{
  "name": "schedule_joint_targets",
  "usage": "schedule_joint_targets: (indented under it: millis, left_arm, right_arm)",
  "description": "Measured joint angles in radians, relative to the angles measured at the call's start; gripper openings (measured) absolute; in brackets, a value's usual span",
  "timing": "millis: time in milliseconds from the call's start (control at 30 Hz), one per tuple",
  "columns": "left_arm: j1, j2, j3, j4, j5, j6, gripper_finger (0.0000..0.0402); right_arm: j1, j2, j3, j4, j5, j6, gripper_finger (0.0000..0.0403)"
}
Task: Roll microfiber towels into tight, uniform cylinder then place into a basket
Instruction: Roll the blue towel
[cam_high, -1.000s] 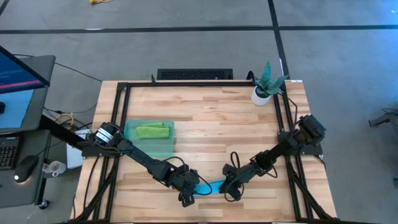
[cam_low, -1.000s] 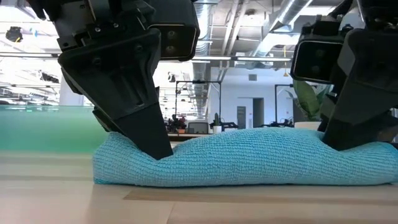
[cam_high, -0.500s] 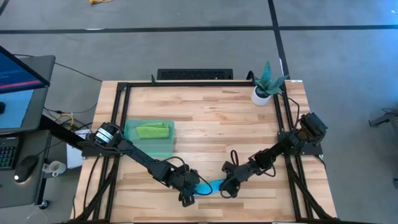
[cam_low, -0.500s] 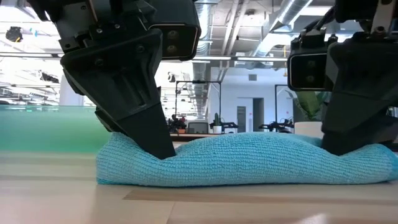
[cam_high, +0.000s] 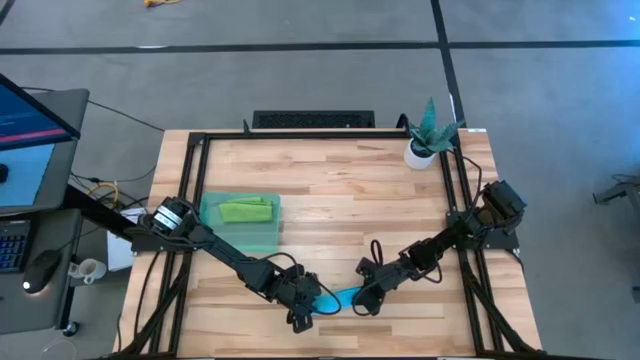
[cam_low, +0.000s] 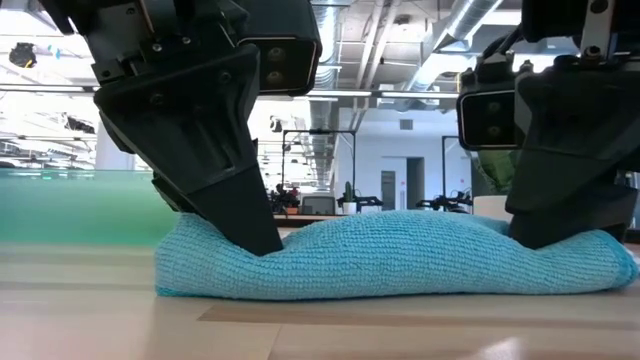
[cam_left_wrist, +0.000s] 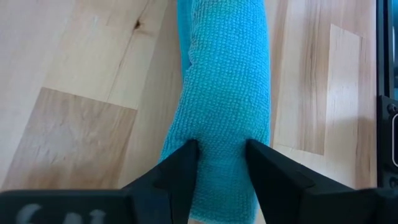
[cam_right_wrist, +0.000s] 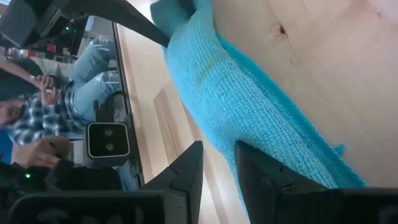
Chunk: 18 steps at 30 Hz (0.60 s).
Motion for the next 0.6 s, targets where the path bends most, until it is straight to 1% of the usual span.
schedule_joint_targets:
  millis: [367,500,600]
  left_arm:
    - [0.003,0.0,0.0,0.0,-0.016,0.024,0.0214]
    - [0.014,0.0,0.005,-0.007,0.044,0.026,0.0223]
    - [0.015,-0.015,0.023,-0.028,0.071,0.067,0.0224]
  right_arm:
    - [0.001,0.0,0.0,-0.001,0.002,-0.021,0.0118]
    - [0.001,0.0,0.0,-0.001,0.002,-0.022,0.0118]
    - [0.001,0.0,0.0,-0.002,0.002,-0.022,0.0118]
